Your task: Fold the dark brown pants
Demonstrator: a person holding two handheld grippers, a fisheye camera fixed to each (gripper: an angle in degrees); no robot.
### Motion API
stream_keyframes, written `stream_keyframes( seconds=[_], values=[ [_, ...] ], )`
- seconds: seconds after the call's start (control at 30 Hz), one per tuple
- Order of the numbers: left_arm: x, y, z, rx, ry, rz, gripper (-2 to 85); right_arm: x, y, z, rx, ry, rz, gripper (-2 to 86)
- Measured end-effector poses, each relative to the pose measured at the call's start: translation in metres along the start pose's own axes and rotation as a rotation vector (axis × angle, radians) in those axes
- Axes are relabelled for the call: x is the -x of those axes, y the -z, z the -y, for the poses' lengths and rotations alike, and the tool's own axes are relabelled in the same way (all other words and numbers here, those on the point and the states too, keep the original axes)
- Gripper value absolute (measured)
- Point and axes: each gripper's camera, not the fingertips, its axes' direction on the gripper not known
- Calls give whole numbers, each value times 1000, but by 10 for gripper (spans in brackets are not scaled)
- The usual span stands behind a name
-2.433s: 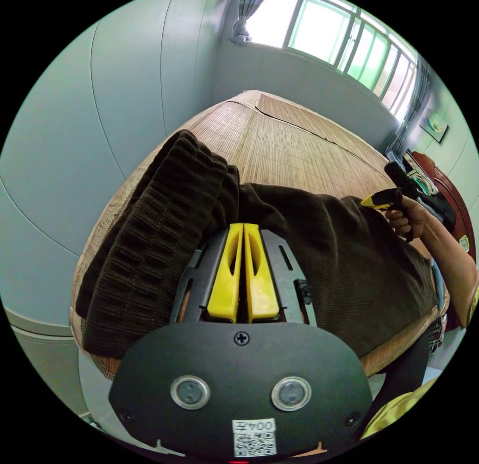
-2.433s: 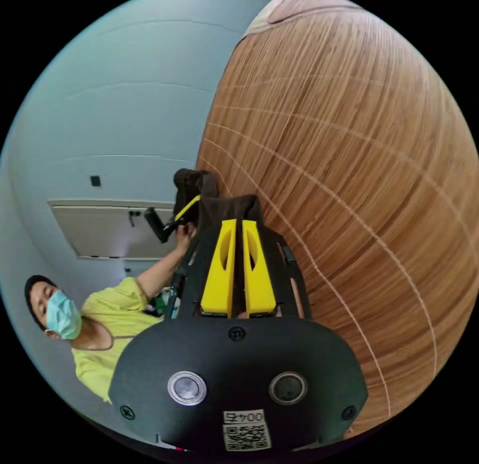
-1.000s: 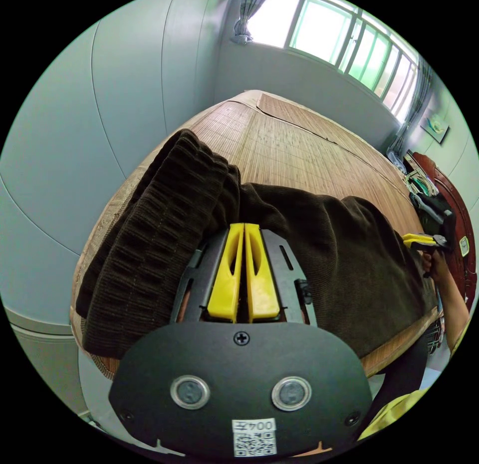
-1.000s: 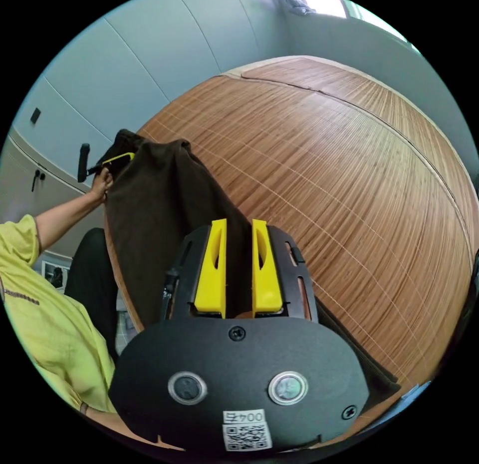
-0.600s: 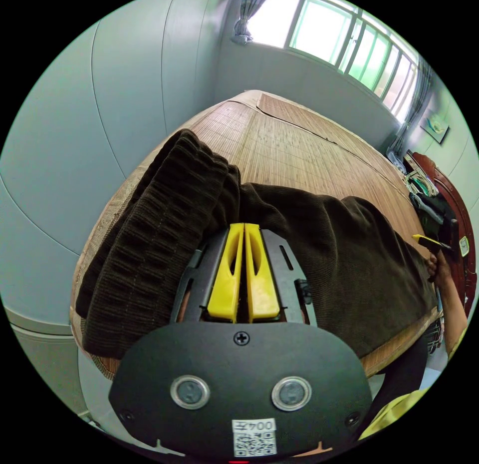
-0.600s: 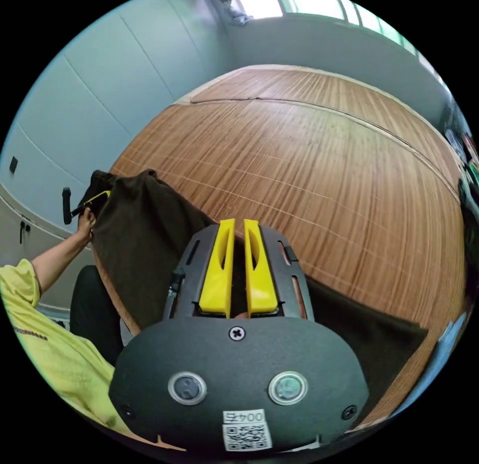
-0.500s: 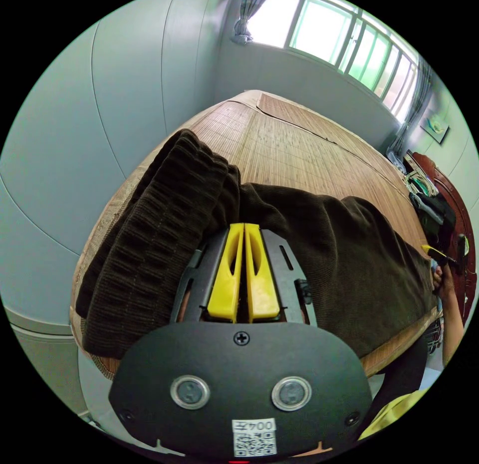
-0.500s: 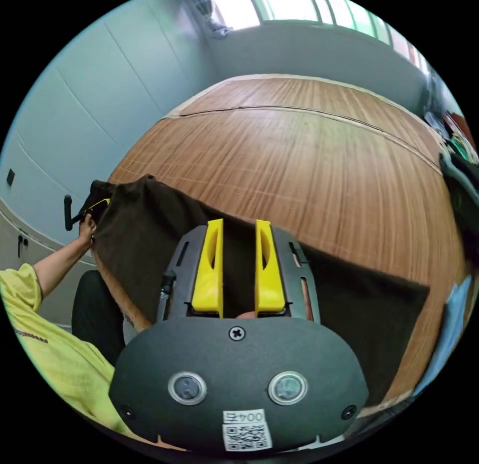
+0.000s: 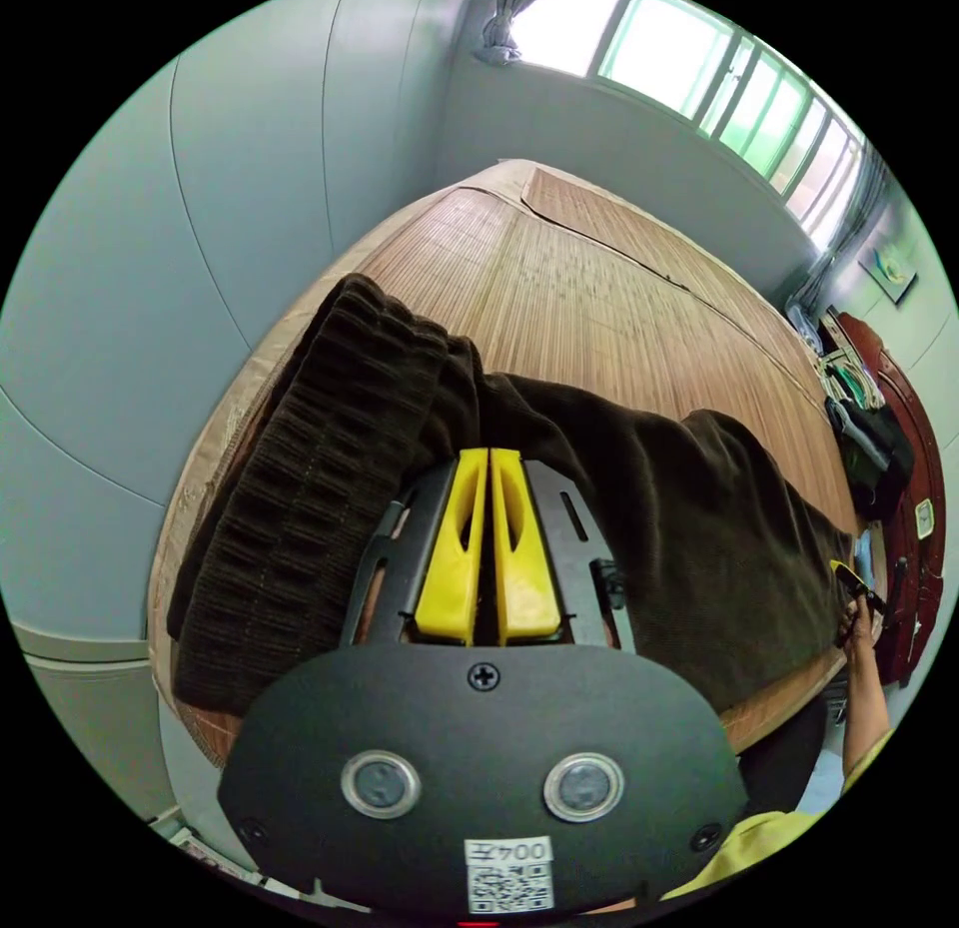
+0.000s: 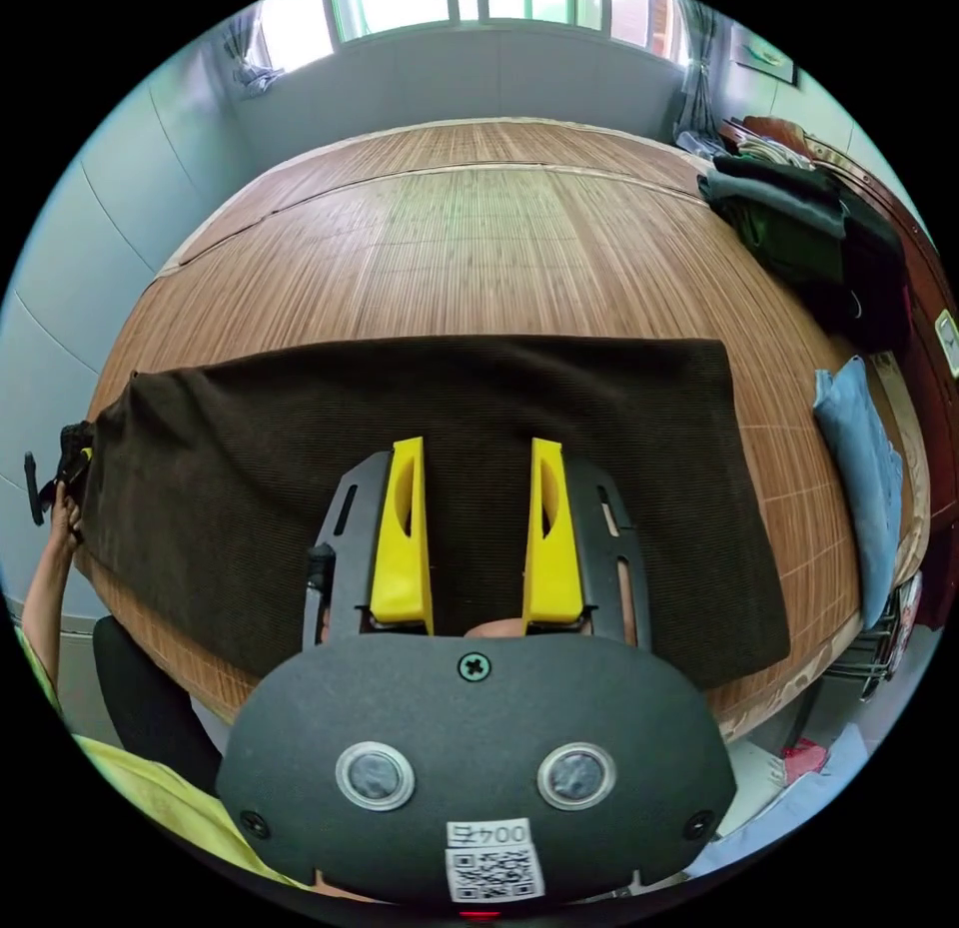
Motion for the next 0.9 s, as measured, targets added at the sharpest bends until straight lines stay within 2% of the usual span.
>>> stream_keyframes(
  seconds=[0.3, 0.43, 0.6, 0.9],
  values=[
    [21, -8, 3, -35, 77, -216, 7, -24, 69, 1, -72, -19, 55, 134],
    [30, 18, -10, -77, 152, -358, 4, -45, 116, -1, -73, -61, 141, 129],
    [30, 76, -50, -163, 155, -318, 2, -61, 198, -23, -134, -100, 230, 141],
    [36, 158, -174, -263, 258, -308, 2, -99, 363, -67, -218, -84, 409, 85]
  ],
)
